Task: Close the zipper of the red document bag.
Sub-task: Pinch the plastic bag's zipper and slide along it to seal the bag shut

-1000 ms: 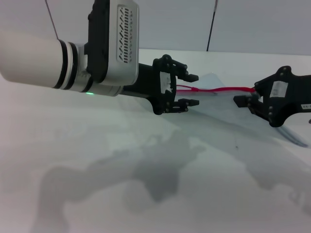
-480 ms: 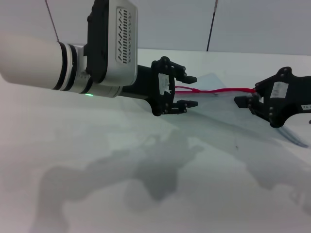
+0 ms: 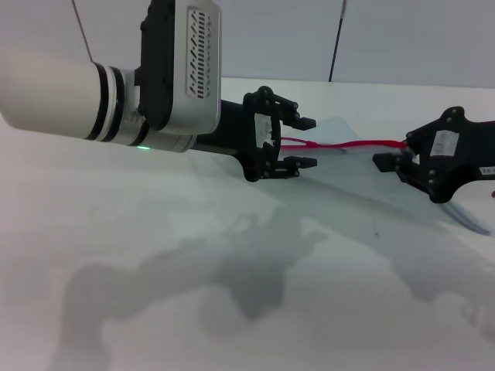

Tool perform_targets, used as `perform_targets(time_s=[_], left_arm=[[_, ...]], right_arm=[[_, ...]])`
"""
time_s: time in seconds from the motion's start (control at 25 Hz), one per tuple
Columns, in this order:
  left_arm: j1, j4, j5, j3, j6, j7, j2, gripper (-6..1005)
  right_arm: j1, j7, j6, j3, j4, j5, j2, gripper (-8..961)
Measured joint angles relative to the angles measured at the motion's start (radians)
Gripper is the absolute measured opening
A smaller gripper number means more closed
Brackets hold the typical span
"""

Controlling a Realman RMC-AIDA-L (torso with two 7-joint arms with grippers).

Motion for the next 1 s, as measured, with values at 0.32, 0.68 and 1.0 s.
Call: perform_targets(time_s=[0.32, 0.68, 1.0], left_arm=[[0.0, 0.004, -0.006, 0.0, 0.0, 0.0, 0.0, 461], [0.0, -0.002, -0.023, -0.001, 0.0, -0.002, 0.0, 417], [-0.006, -0.021, -0.023, -0.002, 0.001, -0.001, 0.001, 339]], right_arm=[[0.0, 0.0, 0.001, 0.001, 0.0, 0.0, 0.0, 47], [0.002, 0.0, 0.001, 0.0, -0.002, 0.001, -0.002, 48], [0.004, 0.001, -0.002, 0.0, -0.009, 0.005, -0.001, 47]])
